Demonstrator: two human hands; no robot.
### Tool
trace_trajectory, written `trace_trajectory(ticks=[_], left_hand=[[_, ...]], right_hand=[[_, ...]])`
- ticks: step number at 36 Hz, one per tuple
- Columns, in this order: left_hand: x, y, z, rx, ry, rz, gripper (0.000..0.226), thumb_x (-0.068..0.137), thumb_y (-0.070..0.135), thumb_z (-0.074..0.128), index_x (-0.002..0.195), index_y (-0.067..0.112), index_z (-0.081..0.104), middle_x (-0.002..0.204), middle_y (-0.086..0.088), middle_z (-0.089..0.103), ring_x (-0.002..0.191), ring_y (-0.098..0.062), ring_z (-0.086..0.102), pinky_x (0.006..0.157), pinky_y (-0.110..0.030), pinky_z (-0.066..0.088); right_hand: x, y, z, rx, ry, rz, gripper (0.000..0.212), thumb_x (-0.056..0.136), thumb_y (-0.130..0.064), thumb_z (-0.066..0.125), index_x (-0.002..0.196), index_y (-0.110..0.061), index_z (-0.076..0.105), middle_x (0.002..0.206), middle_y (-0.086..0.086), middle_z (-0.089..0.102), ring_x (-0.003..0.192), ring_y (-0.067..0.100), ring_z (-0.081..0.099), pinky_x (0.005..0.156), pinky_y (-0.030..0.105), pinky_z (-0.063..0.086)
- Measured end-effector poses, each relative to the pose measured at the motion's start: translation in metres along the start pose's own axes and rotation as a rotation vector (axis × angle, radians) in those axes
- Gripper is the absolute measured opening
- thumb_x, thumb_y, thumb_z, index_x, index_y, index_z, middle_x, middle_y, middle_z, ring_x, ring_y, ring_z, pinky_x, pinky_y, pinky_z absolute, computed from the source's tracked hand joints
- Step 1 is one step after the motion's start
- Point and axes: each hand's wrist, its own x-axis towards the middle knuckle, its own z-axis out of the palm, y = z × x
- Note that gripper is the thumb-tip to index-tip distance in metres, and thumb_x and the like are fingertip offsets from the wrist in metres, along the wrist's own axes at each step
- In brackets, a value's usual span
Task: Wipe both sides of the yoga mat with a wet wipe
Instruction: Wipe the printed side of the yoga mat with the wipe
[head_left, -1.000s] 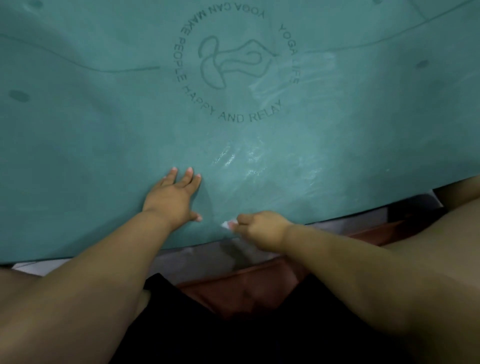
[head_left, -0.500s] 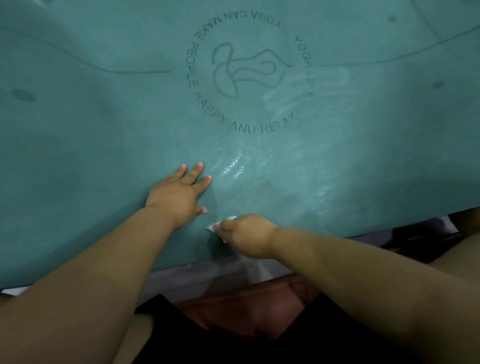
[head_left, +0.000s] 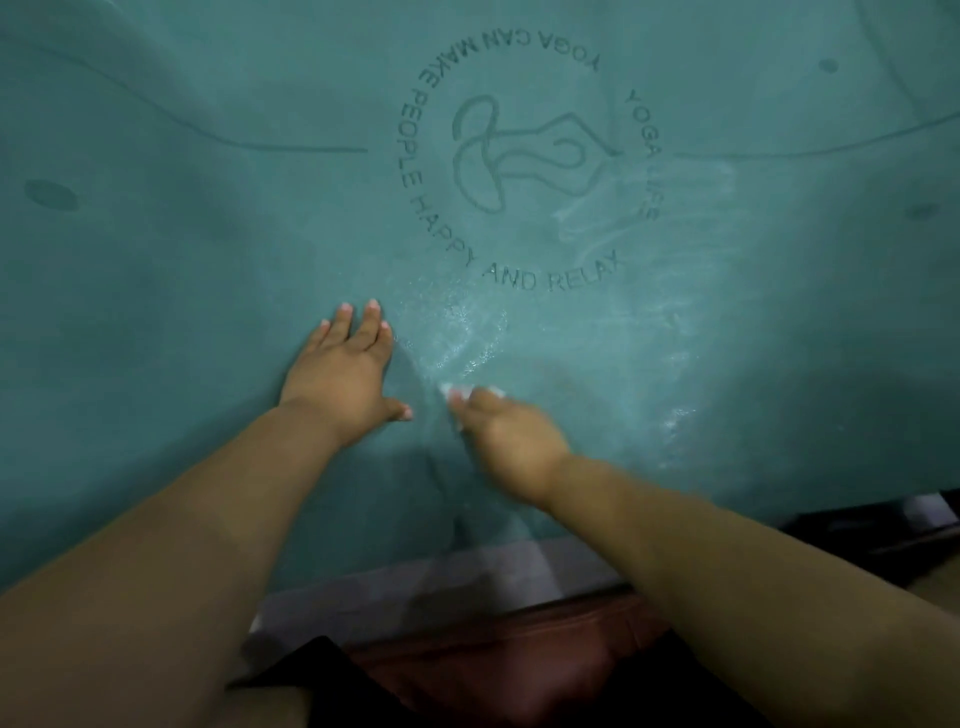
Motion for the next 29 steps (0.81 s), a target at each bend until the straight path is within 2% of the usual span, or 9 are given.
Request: trace_trajectory(ticks=[3,5,10,14,18,20,22,25,29], left_hand=[[-0.001,0.001,0.001,-0.008,-0.003,-0.001,0.100,0.083,0.062,0.054,0.152,0.013,0.001,0.158,-0.004,-0.015,0.146,-0.026,-0.010,0.118,-0.036,-0.002],[0.000,0.000,0.001,-0.014,-0.003,-0.002,0.100,0.083,0.061,0.055,0.152,0.014,0.000,0.158,-0.003,-0.015,0.146,-0.026,-0.010,0.118,-0.036,-0.002],[0.003,0.000,0.000,-0.047,-0.010,0.007,0.101,0.081,0.060,0.058,0.152,0.014,0.001,0.158,-0.002,-0.017,0.146,-0.025,-0.011,0.118,-0.035,-0.002],[0.006,-0.001,-0.003,-0.066,0.000,0.011,0.084,0.090,0.051,0.050,0.151,0.014,0.006,0.158,-0.001,-0.015,0.146,-0.024,-0.010,0.118,-0.034,-0.001],[0.012,-0.002,-0.006,-0.103,0.026,0.014,0.065,0.100,0.034,0.038,0.151,0.012,0.006,0.158,-0.001,-0.014,0.146,-0.023,-0.007,0.118,-0.033,0.001],[0.018,-0.005,-0.009,-0.122,0.031,0.012,0.066,0.101,0.032,0.036,0.152,0.012,0.001,0.158,0.000,-0.015,0.146,-0.020,-0.007,0.119,-0.032,0.002],[0.024,-0.008,-0.012,-0.134,0.041,0.005,0.065,0.101,0.032,0.034,0.151,0.012,-0.003,0.158,0.000,-0.016,0.146,-0.017,-0.007,0.119,-0.031,0.002],[0.032,-0.017,-0.016,-0.124,0.057,-0.029,0.063,0.103,0.031,0.030,0.151,0.012,-0.006,0.157,0.001,-0.018,0.146,-0.016,-0.009,0.119,-0.031,0.000],[0.039,-0.019,-0.018,-0.119,0.090,-0.053,0.059,0.103,0.029,0.025,0.151,0.015,-0.006,0.157,0.002,-0.018,0.146,-0.018,-0.010,0.118,-0.034,-0.001]], right_hand=[[-0.004,-0.004,-0.002,-0.159,-0.172,-0.375,0.058,0.092,-0.034,0.012,0.141,-0.023,0.040,0.132,0.004,0.053,0.108,0.033,0.057,0.079,0.038,0.048],[0.005,0.014,-0.020,-0.098,-0.008,-0.350,0.042,0.098,-0.034,0.026,0.133,-0.034,0.050,0.128,-0.003,0.057,0.106,0.027,0.060,0.083,0.033,0.048],[0.038,0.101,-0.083,-0.008,0.283,0.529,0.055,0.093,-0.010,0.040,0.145,-0.028,0.031,0.139,0.008,0.044,0.120,0.030,0.050,0.098,0.036,0.039],[0.054,0.095,-0.073,0.177,0.438,0.761,0.054,0.094,-0.010,0.038,0.146,-0.015,0.027,0.137,0.011,0.045,0.122,0.031,0.048,0.100,0.034,0.036],[0.058,0.025,-0.033,0.056,0.177,0.200,0.052,0.096,-0.015,0.040,0.145,-0.024,0.028,0.139,0.004,0.045,0.120,0.027,0.050,0.097,0.029,0.038],[0.049,0.007,-0.024,-0.075,0.114,-0.214,0.057,0.085,-0.015,0.060,0.139,-0.022,0.042,0.127,0.003,0.057,0.101,0.026,0.063,0.075,0.028,0.050],[0.046,0.016,-0.024,-0.169,0.096,-0.409,0.052,0.076,-0.020,0.073,0.126,-0.020,0.058,0.110,-0.001,0.065,0.079,0.023,0.067,0.053,0.024,0.049],[0.057,0.047,-0.063,-0.111,0.088,-0.159,0.037,0.098,-0.039,0.041,0.134,-0.033,0.047,0.136,-0.002,0.051,0.118,0.024,0.052,0.093,0.030,0.041],[0.076,0.114,-0.111,-0.003,0.333,0.595,0.055,0.095,-0.009,0.035,0.148,-0.021,0.021,0.141,0.012,0.038,0.121,0.034,0.048,0.099,0.039,0.038]])
